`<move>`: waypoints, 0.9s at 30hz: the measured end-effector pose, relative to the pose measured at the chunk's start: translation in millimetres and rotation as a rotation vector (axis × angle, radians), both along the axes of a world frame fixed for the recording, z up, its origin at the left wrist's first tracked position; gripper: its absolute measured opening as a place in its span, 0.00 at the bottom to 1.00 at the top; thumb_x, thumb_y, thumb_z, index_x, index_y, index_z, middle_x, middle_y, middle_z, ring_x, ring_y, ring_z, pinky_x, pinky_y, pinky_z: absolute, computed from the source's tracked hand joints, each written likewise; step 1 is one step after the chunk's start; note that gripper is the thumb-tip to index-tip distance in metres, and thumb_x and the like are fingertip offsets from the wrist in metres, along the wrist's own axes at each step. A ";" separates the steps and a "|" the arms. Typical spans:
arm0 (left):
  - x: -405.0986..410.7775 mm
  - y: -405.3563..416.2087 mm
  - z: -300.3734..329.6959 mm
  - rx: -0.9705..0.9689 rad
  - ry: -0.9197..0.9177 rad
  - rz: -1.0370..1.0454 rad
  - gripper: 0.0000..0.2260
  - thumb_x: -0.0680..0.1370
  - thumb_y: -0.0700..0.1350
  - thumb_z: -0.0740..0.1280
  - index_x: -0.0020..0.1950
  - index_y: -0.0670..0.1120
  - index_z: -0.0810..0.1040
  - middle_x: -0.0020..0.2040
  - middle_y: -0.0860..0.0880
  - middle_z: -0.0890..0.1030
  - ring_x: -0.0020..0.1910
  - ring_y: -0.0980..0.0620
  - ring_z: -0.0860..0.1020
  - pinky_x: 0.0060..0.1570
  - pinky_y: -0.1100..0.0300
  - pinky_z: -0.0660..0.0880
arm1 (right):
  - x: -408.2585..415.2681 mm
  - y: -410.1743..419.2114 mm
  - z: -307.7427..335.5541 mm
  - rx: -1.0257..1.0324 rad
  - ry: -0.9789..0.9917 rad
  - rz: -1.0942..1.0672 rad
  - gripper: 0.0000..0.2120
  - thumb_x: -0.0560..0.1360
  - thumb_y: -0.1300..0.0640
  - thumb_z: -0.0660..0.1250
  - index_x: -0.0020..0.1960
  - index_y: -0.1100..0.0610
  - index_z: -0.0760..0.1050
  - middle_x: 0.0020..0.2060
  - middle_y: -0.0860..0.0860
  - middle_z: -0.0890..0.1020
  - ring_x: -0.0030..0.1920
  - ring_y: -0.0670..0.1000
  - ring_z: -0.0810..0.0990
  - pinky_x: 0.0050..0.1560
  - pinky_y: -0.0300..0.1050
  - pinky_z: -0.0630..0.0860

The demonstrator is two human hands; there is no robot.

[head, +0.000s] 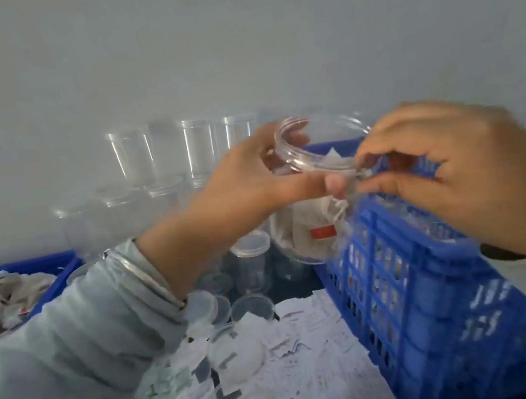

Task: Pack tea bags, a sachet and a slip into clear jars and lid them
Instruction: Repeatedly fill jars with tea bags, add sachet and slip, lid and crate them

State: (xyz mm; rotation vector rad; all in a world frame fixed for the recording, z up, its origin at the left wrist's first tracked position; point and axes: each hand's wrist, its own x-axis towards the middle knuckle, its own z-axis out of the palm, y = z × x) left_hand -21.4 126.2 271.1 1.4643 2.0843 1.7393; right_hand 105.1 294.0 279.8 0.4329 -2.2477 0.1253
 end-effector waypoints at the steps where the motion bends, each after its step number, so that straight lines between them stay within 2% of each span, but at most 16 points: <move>1: -0.5 14.2 9.9 0.018 0.024 0.001 0.30 0.54 0.59 0.78 0.53 0.60 0.74 0.53 0.59 0.81 0.54 0.61 0.80 0.55 0.63 0.76 | 1.9 11.5 10.1 0.015 0.034 -0.041 0.09 0.70 0.56 0.70 0.47 0.60 0.81 0.39 0.51 0.79 0.35 0.47 0.74 0.42 0.36 0.71; 4: -1.3 58.6 32.1 0.085 0.044 -0.003 0.30 0.57 0.58 0.77 0.58 0.58 0.73 0.54 0.57 0.80 0.55 0.58 0.80 0.57 0.60 0.76 | 3.3 45.0 33.2 0.009 0.087 -0.144 0.08 0.70 0.56 0.72 0.46 0.59 0.82 0.38 0.52 0.79 0.36 0.47 0.73 0.42 0.32 0.69; 6: -4.0 88.7 38.2 0.116 0.022 0.032 0.33 0.63 0.55 0.78 0.65 0.50 0.72 0.58 0.52 0.79 0.57 0.55 0.79 0.58 0.56 0.76 | -0.6 67.9 42.1 -0.019 0.100 -0.197 0.08 0.70 0.56 0.74 0.46 0.59 0.82 0.37 0.51 0.79 0.37 0.46 0.73 0.43 0.32 0.68; 9: -14.3 127.0 33.6 0.092 0.030 0.144 0.31 0.70 0.53 0.75 0.69 0.46 0.69 0.59 0.52 0.75 0.57 0.55 0.75 0.57 0.59 0.75 | -13.0 101.7 46.8 -0.012 0.081 -0.270 0.07 0.69 0.57 0.75 0.45 0.59 0.83 0.36 0.51 0.78 0.35 0.47 0.71 0.43 0.30 0.66; 11: -24.1 148.3 22.4 0.027 0.007 0.187 0.28 0.72 0.54 0.73 0.68 0.47 0.69 0.59 0.51 0.74 0.57 0.54 0.75 0.55 0.59 0.75 | -24.5 126.4 46.2 -0.012 0.059 -0.322 0.07 0.68 0.59 0.75 0.44 0.61 0.83 0.35 0.52 0.78 0.34 0.49 0.72 0.42 0.32 0.65; 14: -36.9 175.1 0.7 -0.124 -0.057 0.204 0.25 0.74 0.53 0.70 0.68 0.47 0.69 0.60 0.50 0.75 0.49 0.57 0.76 0.42 0.66 0.73 | -44.4 168.9 40.2 -0.027 0.002 -0.421 0.08 0.67 0.59 0.76 0.44 0.62 0.83 0.37 0.56 0.81 0.38 0.56 0.77 0.40 0.36 0.65; 16: -39.2 187.6 -14.7 -0.285 -0.065 0.192 0.25 0.75 0.55 0.69 0.69 0.48 0.68 0.59 0.51 0.75 0.47 0.57 0.76 0.40 0.65 0.71 | -57.1 199.3 31.1 -0.021 -0.078 -0.527 0.08 0.69 0.57 0.75 0.46 0.60 0.84 0.40 0.56 0.82 0.43 0.57 0.78 0.44 0.42 0.67; 17: -39.4 192.6 -23.0 -0.395 -0.004 0.194 0.26 0.75 0.56 0.68 0.69 0.48 0.67 0.61 0.51 0.75 0.50 0.55 0.76 0.44 0.63 0.71 | -62.1 213.9 25.5 -0.025 -0.133 -0.582 0.08 0.70 0.56 0.74 0.47 0.59 0.84 0.43 0.56 0.82 0.45 0.57 0.79 0.47 0.44 0.69; 19: -40.2 198.5 -37.1 -0.615 0.251 0.221 0.27 0.75 0.57 0.67 0.70 0.49 0.66 0.63 0.51 0.75 0.58 0.51 0.75 0.52 0.59 0.71 | -69.5 238.3 11.7 -0.042 -0.248 -0.677 0.07 0.72 0.55 0.73 0.49 0.56 0.84 0.46 0.54 0.82 0.49 0.58 0.79 0.52 0.48 0.72; 21: -40.9 200.0 -43.9 -0.711 0.417 0.257 0.25 0.74 0.59 0.66 0.69 0.52 0.68 0.62 0.53 0.76 0.59 0.51 0.75 0.55 0.56 0.72 | -73.1 256.0 -2.3 -0.052 -0.332 -0.740 0.07 0.73 0.55 0.71 0.49 0.54 0.84 0.48 0.54 0.82 0.51 0.58 0.79 0.53 0.50 0.73; 24: -41.7 199.3 -44.2 -0.736 0.437 0.277 0.22 0.73 0.62 0.65 0.65 0.55 0.72 0.58 0.56 0.78 0.56 0.53 0.76 0.55 0.53 0.74 | -75.6 270.8 -16.9 -0.086 -0.417 -0.757 0.07 0.72 0.55 0.72 0.49 0.54 0.84 0.46 0.53 0.83 0.50 0.57 0.79 0.51 0.46 0.72; 27: -39.7 199.8 -43.2 -0.721 0.443 0.281 0.19 0.73 0.61 0.65 0.61 0.56 0.74 0.53 0.58 0.78 0.54 0.55 0.76 0.54 0.55 0.74 | -78.2 270.1 -23.1 -0.102 -0.468 -0.682 0.06 0.70 0.56 0.74 0.47 0.55 0.84 0.41 0.50 0.82 0.43 0.50 0.76 0.45 0.41 0.68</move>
